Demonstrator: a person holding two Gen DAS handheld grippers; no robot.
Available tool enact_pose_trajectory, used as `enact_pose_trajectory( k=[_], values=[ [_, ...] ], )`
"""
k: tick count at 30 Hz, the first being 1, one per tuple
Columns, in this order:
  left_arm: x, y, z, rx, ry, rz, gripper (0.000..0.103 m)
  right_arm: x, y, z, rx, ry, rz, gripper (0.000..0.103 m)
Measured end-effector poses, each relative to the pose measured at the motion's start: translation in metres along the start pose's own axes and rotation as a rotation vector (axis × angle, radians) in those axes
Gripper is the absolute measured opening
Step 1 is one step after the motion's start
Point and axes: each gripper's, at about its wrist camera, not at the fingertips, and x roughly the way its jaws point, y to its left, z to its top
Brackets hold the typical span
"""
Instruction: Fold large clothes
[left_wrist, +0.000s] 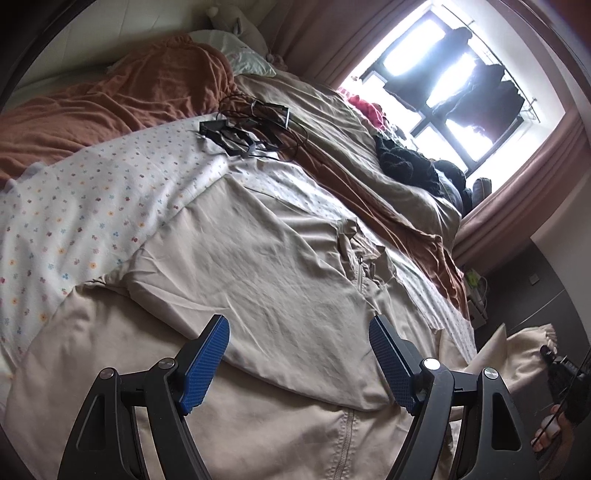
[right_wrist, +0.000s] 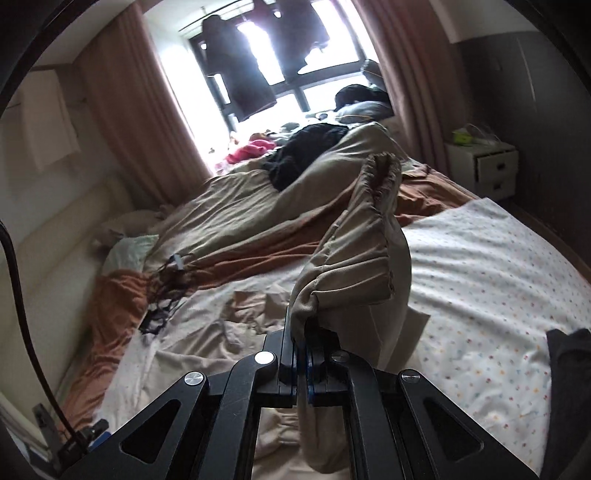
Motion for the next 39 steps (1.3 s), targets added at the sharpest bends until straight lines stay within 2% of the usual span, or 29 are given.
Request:
enact_pose_trajectory(
  k=[7, 18, 21, 23, 26, 30, 32, 35, 39],
  values=[
    [-0.014, 0.029, 0.013, -0.084, -0.039, 0.023, 0.079, 0.040, 0.080, -0.026, -0.074, 0.066, 0.086, 0.004],
    [-0.025, 0.065, 0.027, -0.185, -0.074, 0.054, 0.079, 0.124, 0.159, -0.118, -0.090, 0.248, 0.202, 0.004],
    [-0.024, 0.067, 0.028, -0.186, -0.073, 0.069, 0.079, 0.151, 0.171, -0.148, -0.097, 0.354, 0.231, 0.016],
    [-0.022, 0.068, 0.028, -0.180, -0.065, 0.073, 0.079, 0.157, 0.172, -0.164, -0.082, 0.401, 0.272, 0.045],
    [-0.021, 0.069, 0.028, -0.180, -0.059, 0.080, 0.079, 0.147, 0.159, -0.176, -0.022, 0.408, 0.317, 0.061],
    [-0.019, 0.071, 0.027, -0.182, -0.055, 0.090, 0.079, 0.128, 0.134, -0.185, 0.086, 0.401, 0.367, 0.069],
    [-0.018, 0.070, 0.026, -0.177, -0.054, 0.096, 0.079, 0.117, 0.126, -0.190, 0.078, 0.382, 0.374, 0.077],
    [-0.014, 0.066, 0.024, -0.163, -0.047, 0.102, 0.079, 0.109, 0.118, -0.198, 0.064, 0.389, 0.378, 0.077],
    [-0.004, 0.052, 0.018, -0.113, -0.019, 0.111, 0.079, 0.103, 0.086, -0.209, 0.137, 0.400, 0.341, 0.077]
  ],
)
